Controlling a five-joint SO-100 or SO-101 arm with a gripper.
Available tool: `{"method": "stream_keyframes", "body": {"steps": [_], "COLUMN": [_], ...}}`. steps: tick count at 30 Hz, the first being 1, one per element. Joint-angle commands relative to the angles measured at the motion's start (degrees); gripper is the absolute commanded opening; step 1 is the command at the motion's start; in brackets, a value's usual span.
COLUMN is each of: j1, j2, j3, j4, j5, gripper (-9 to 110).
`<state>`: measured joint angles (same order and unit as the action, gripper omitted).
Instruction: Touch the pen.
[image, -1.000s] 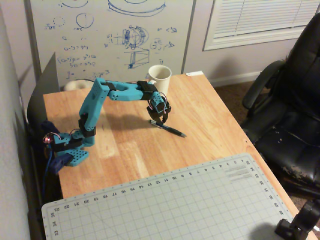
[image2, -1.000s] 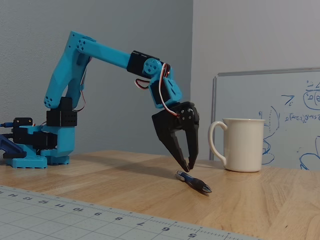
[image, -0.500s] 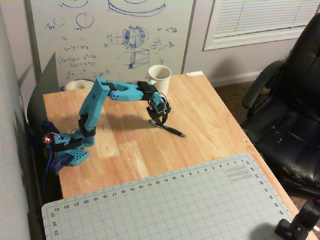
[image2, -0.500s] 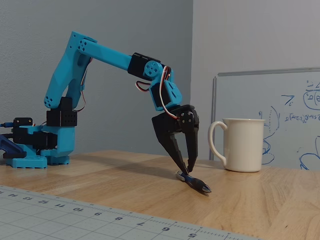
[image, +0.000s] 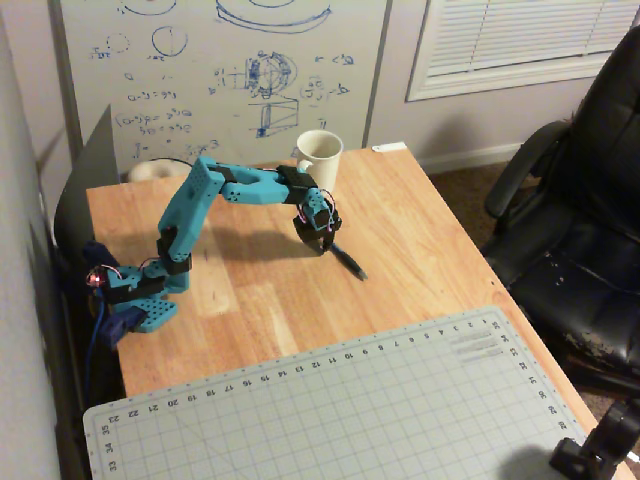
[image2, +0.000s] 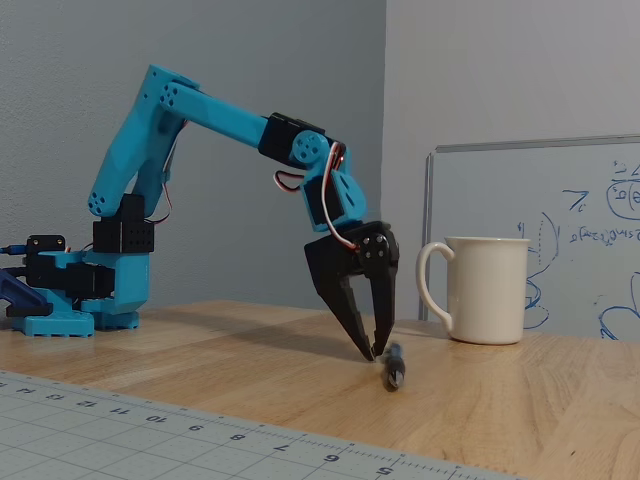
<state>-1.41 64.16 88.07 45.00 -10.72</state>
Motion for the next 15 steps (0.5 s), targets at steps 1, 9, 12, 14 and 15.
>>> {"method": "stream_keyframes", "body": {"steps": [1,9,12,14,15], "j1": [0.4,0.4,0.4,0.4,0.5], "j2": [1.4,3.0,3.3,2.7,2.3], "j3": [-4.4,-6.2,-10.9,-13.9,-15.3], "j4": [-1.1,-1.2,-1.2,-0.7,-0.5], "j5": [-0.5,0.3,0.4,0.4,0.4], "gripper": [1,1,1,1,1]}}
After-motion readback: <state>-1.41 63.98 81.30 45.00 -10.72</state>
